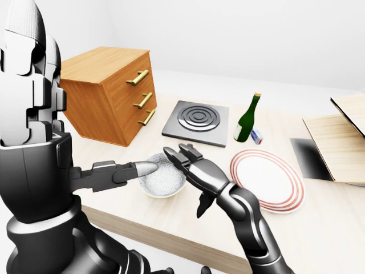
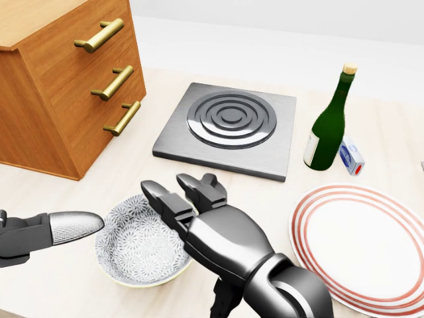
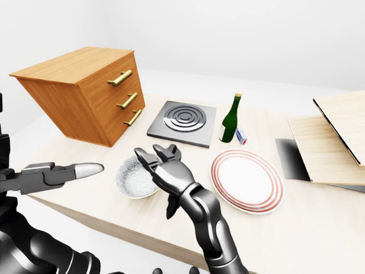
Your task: Pick up the akita bowl and put it on the plate.
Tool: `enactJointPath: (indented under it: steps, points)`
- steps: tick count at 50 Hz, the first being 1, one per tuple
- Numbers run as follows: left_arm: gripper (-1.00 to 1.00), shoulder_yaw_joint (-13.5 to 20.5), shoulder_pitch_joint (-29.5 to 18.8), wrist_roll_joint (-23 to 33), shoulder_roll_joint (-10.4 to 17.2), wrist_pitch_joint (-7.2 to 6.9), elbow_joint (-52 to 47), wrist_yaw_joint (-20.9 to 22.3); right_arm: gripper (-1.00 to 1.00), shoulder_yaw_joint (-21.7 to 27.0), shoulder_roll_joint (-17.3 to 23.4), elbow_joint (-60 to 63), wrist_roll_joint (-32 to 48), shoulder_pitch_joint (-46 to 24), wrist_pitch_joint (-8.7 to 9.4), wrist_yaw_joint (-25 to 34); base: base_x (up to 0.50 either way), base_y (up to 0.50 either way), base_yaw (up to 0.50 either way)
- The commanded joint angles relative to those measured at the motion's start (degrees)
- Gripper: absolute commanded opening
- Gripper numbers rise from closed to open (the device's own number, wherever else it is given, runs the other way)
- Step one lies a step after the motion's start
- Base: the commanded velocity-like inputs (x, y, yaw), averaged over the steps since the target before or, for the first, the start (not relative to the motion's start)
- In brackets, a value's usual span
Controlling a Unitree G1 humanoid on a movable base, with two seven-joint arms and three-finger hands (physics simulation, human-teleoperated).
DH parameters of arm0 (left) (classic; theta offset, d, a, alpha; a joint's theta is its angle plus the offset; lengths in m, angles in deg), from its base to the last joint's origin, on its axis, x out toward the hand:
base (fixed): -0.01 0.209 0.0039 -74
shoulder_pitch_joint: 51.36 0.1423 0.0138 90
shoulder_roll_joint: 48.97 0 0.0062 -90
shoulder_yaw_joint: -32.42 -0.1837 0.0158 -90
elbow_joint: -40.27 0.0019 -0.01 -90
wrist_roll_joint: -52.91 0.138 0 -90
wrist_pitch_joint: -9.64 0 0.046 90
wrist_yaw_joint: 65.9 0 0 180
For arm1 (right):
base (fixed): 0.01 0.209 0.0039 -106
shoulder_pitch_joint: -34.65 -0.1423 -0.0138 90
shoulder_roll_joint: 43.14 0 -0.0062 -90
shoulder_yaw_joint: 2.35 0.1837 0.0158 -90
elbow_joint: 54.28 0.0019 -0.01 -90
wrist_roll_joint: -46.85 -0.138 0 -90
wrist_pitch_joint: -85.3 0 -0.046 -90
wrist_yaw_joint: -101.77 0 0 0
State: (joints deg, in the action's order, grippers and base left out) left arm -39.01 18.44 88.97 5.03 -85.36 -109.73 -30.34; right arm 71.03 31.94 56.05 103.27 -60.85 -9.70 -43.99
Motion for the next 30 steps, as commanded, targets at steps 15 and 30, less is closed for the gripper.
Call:
enactJointPath:
  steps: [15, 30]
  points:
    - [0.92, -0.95, 1.56, -0.28, 0.0, 0.0, 0.0, -0.34, 1.0, -5.5, -2.37, 1.07, -8.65, -0.19, 0.0, 5.76, 0.0, 0.0, 0.0]
    - [0.91, -0.77, 1.2, -0.22, 0.0, 0.0, 0.0, -0.09, 1.0, -0.94, -0.7, -8.73, -14.29, -8.86, 0.0, 5.76, 0.0, 0.0, 0.0]
